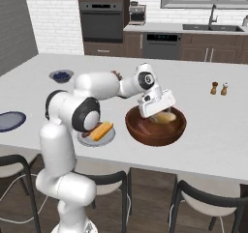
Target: Place one bun and one sausage from the bowl on each plate.
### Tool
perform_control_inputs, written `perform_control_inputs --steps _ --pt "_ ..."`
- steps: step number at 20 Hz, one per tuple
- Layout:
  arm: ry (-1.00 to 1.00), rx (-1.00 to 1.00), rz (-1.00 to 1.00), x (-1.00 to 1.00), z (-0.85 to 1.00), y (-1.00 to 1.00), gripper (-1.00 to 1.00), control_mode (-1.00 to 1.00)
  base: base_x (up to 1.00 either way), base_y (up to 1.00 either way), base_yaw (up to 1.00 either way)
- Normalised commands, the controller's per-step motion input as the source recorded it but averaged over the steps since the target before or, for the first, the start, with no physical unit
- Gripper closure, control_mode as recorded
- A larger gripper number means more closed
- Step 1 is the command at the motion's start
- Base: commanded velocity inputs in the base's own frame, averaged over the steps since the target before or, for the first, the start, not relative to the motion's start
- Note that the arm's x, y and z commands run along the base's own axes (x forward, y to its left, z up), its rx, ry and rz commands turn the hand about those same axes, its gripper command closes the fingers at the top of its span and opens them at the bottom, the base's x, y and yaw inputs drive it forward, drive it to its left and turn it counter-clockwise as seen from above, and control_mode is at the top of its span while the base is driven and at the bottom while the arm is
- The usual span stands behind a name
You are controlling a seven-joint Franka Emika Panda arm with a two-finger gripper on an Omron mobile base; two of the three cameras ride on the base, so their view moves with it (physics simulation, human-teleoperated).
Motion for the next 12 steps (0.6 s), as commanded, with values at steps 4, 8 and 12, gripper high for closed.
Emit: perform_control_inputs --steps 4,8,12 --pt "-0.51 0.00 0.21 -0.96 0.63 0.48 1.00 -1.00 0.00 0.00 0.00" --pt "-0.22 0.00 0.38 -0.92 0.02 0.66 1.00 -1.00 0.00 0.00 0.00" --pt "-0.11 0.00 0.16 -0.33 -0.01 0.47 1.00 1.00 -0.15 0.50 0.16"
